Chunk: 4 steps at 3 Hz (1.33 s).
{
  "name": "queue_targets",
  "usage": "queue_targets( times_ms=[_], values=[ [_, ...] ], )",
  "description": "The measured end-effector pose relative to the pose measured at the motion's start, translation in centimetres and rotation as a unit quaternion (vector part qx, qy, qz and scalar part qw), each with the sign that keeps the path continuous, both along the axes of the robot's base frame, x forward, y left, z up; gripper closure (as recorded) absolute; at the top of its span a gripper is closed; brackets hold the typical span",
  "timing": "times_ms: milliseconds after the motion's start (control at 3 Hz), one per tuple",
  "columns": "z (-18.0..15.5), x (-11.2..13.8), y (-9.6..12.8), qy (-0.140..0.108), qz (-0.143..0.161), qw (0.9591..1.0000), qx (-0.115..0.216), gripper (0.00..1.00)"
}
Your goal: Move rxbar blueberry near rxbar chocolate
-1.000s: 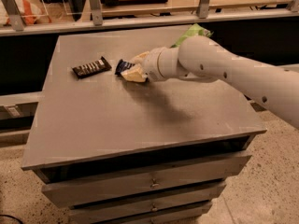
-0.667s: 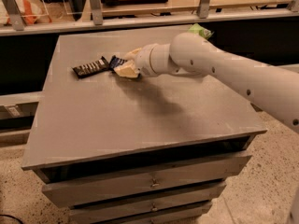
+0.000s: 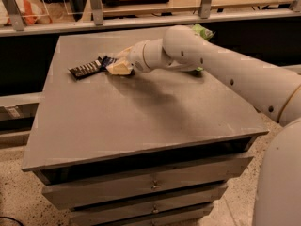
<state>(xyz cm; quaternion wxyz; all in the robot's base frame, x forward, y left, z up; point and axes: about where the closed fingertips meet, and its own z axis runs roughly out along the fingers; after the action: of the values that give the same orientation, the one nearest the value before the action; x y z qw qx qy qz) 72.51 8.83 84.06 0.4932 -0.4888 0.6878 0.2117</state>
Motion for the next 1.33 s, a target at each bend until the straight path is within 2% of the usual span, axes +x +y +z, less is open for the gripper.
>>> queue_targets(
  times_ms=[667, 1000, 1333],
  values=[
    [-0.1, 0.4, 0.9, 0.020, 0.014, 0.9997, 0.001, 0.12],
    [0.2, 0.4, 0.8, 0.028, 0.016, 0.9994, 0.011, 0.00],
    [1.7, 0.1, -0.1, 0.026, 0.024, 0.9984, 0.043, 0.00]
  ],
)
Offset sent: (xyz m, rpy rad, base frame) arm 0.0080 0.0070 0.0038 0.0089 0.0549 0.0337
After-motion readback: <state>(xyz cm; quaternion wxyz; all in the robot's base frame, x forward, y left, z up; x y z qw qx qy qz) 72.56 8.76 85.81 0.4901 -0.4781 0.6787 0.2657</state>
